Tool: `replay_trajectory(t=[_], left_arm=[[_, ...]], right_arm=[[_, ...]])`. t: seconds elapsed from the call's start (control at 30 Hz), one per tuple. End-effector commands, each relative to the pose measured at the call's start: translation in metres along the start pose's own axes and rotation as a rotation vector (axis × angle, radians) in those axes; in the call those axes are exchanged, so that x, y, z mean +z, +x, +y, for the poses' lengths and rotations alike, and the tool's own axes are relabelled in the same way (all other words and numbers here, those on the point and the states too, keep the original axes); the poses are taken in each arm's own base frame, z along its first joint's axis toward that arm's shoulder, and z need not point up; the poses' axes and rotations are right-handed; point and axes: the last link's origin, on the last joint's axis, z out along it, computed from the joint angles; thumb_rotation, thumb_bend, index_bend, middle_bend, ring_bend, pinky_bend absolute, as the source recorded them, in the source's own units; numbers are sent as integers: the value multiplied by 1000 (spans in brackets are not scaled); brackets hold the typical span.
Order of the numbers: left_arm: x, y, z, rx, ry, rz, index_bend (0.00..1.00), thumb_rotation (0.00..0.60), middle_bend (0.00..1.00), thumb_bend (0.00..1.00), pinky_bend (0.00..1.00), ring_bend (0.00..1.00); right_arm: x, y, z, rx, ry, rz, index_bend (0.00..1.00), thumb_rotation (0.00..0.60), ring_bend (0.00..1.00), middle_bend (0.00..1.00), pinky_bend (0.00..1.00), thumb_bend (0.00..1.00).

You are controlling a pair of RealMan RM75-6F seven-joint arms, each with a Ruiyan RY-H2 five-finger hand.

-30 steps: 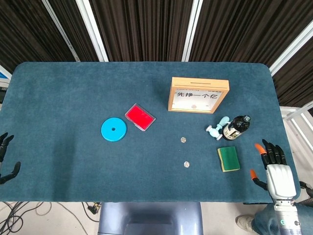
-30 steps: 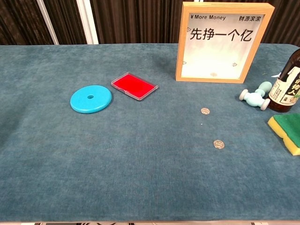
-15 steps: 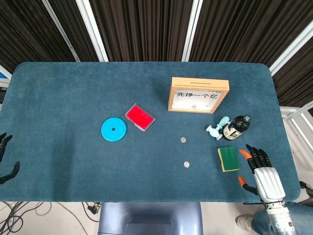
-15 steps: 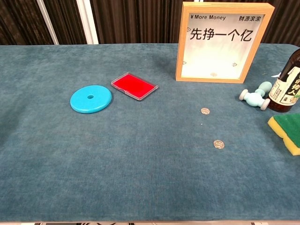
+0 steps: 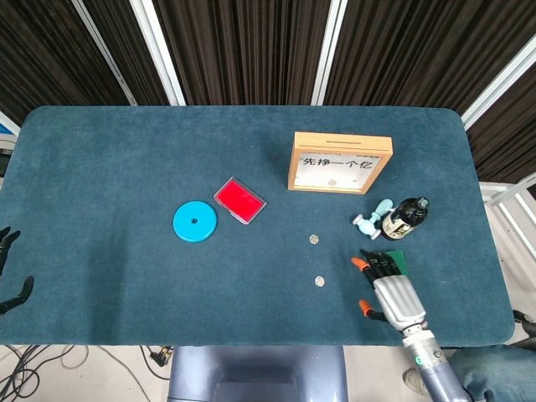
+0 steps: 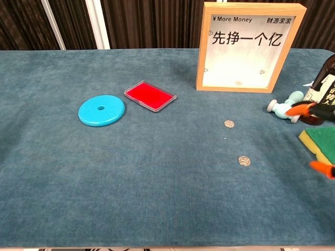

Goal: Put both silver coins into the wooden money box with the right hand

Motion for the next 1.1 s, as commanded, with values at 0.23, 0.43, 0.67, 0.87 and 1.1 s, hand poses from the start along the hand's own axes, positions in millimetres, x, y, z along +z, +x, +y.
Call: replay_trajectory(t=[0.23,0.43,0.67,0.87,1.1], left_arm=[[1,0,-1,-3,3,-8,87,600,0,388,0,0],[1,0,-1,3,6,-10,89,600,0,388,0,0],[1,0,-1,4,9,-9,91,600,0,388,0,0],[1,0,-2,3,12,-11,91,600,0,388,0,0],[1,0,-2,3,13,-14,91,600,0,388,0,0]], right_arm=[[4,-19,-6,-23,17,-39,165,600,0,0,0,411],[6,-31,-8,-20,23,-73,187,600,0,0,0,411],[20,-39,-11,-7,40,-61,226,600,0,0,0,449],[30,-41,-14,-10,55,-56,253,600,0,0,0,472],[38,-44,-21,-8,76,-57,313,600,0,0,0,474]])
